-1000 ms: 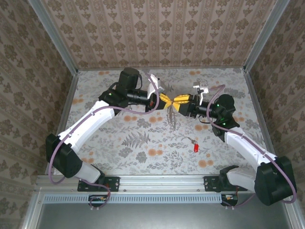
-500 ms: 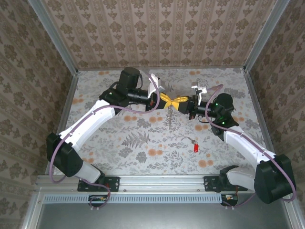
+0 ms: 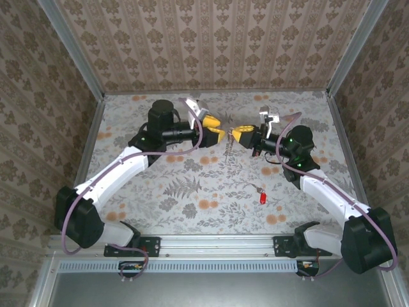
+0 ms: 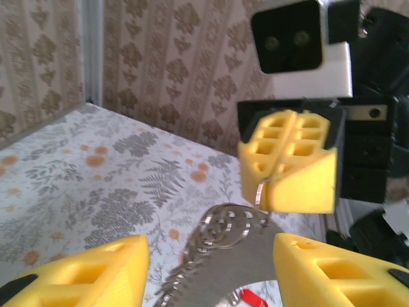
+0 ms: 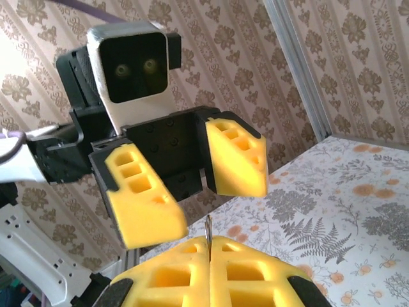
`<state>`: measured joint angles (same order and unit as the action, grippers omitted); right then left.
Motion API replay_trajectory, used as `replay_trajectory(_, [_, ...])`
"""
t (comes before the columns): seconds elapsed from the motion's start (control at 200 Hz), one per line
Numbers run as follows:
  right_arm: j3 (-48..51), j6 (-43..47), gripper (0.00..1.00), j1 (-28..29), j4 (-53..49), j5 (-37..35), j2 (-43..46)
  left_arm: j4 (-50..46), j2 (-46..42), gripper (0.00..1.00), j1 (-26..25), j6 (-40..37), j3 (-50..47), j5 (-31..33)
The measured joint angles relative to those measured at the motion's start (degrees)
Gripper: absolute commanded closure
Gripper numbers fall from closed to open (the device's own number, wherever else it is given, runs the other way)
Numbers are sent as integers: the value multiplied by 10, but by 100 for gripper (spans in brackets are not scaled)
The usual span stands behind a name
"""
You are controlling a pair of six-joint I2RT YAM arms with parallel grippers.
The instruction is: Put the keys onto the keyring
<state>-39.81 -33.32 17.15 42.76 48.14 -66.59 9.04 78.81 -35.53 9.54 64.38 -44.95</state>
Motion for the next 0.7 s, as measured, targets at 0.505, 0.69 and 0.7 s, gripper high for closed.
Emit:
replay_trajectory(0.505, [0,-52,100,0,61,-27,2,231,3,56,10,181,-45,-14])
replay_trajectory(0.69, [0,-60,100,0,70,-28,2,265,24,59,4,208,-45,-29])
replay_trajectory(0.7, [0,-60,100,0,70,-28,2,266,26,59,3,209,-45,-30])
